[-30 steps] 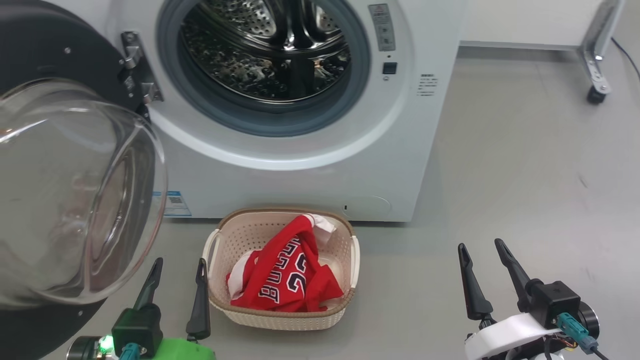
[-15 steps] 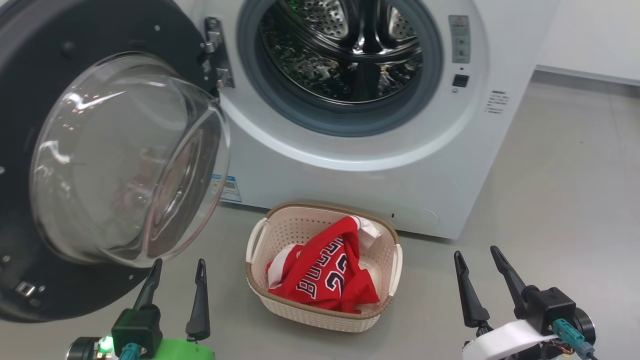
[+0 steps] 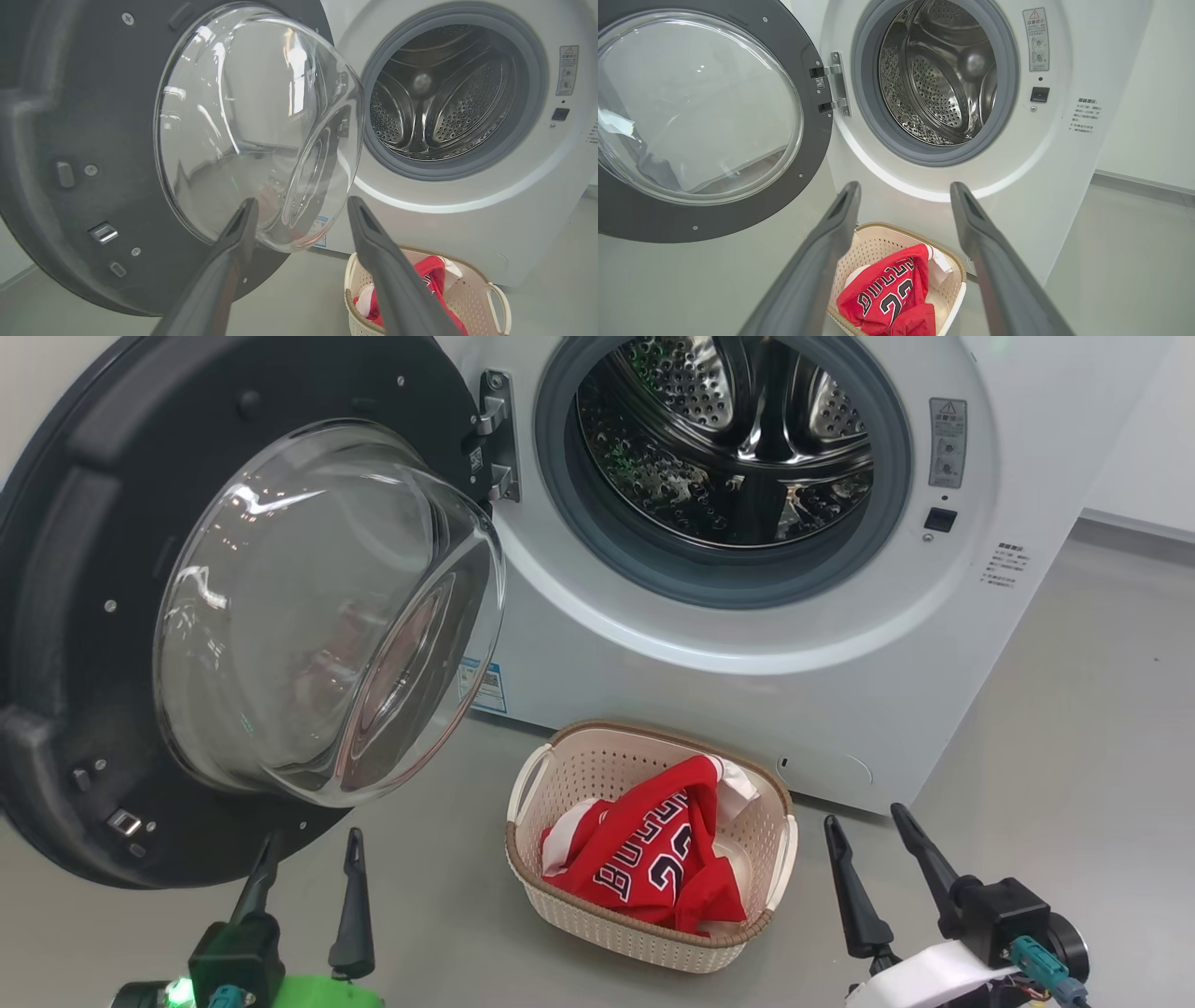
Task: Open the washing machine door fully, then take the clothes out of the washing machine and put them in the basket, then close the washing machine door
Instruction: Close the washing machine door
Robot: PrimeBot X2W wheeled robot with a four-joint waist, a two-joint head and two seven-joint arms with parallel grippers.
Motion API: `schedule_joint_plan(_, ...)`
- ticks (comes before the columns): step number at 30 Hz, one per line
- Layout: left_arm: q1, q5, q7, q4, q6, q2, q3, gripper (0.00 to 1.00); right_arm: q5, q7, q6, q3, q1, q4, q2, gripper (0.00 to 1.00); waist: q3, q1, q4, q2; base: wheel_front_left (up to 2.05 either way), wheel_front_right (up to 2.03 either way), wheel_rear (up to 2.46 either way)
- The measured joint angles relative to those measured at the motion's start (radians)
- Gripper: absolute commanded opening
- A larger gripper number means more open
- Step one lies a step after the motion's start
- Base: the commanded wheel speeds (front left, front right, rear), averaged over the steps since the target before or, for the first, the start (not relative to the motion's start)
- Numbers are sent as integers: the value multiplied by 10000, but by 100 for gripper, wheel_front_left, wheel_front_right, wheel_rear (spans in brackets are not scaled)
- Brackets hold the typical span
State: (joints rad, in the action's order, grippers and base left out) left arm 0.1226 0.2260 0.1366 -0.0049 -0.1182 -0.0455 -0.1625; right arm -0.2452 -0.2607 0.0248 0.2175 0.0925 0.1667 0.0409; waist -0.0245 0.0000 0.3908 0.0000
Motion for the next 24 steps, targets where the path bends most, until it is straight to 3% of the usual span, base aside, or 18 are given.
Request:
schedule_joint_plan(13, 60, 31, 10, -35, 0, -4, -8, 98, -81, 0, -2, 178, 0, 44, -4, 100, -37, 0, 69, 1, 0, 0, 0)
schedule_joint_plan(14, 60, 33, 10, -36, 0, -4, -10, 72, -86, 0, -10, 188, 0, 44, -4, 100, -37, 0, 70, 0, 0, 0, 0)
schedule_joint_plan(15, 60, 36, 10, -40, 0, -4, -13, 25, -86, 0, -10, 194, -1, 44, -4, 100, -36, 0, 71, 0, 0, 0, 0)
schedule_joint_plan(16, 60, 36, 10, -40, 0, -4, -13, 0, -86, 0, -10, 194, -1, 44, -4, 100, -36, 0, 71, 0, 0, 0, 0)
schedule_joint_plan(24, 61, 393, 10, -161, 0, -6, -228, 0, -96, 0, -25, 198, -3, 46, -4, 100, -22, 0, 73, 0, 0, 0, 0)
